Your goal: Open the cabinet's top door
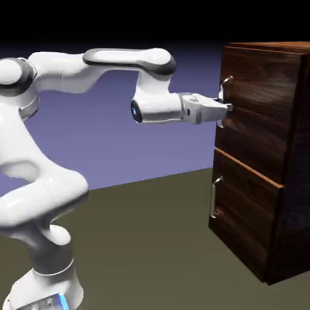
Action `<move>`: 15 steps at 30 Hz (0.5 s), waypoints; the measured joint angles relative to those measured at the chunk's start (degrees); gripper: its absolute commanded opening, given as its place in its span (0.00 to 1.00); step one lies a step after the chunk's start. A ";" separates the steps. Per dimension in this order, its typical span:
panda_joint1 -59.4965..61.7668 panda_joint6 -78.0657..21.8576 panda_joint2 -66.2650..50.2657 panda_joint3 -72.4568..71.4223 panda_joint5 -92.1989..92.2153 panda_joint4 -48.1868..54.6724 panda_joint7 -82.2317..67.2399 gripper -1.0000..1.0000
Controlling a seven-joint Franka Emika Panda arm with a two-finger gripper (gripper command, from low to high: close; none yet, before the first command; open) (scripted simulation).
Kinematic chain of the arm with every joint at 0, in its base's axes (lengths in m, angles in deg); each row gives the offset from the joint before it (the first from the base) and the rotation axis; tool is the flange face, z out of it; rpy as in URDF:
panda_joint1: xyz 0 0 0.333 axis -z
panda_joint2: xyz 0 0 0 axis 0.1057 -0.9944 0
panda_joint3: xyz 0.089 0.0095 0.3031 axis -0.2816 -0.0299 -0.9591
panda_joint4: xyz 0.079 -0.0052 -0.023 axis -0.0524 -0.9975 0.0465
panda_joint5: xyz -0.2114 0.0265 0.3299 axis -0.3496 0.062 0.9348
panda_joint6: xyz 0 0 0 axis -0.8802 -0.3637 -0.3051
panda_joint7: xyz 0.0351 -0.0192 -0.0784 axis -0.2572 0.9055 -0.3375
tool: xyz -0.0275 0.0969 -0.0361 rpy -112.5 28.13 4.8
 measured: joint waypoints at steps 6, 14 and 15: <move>-12.46 -1.44 -6.04 10.65 0.37 -3.33 -9.55 0.00; -29.07 -1.51 -11.11 25.78 0.55 -5.62 -20.56 0.00; -31.15 -1.42 -11.57 27.71 0.54 -5.77 -21.96 0.00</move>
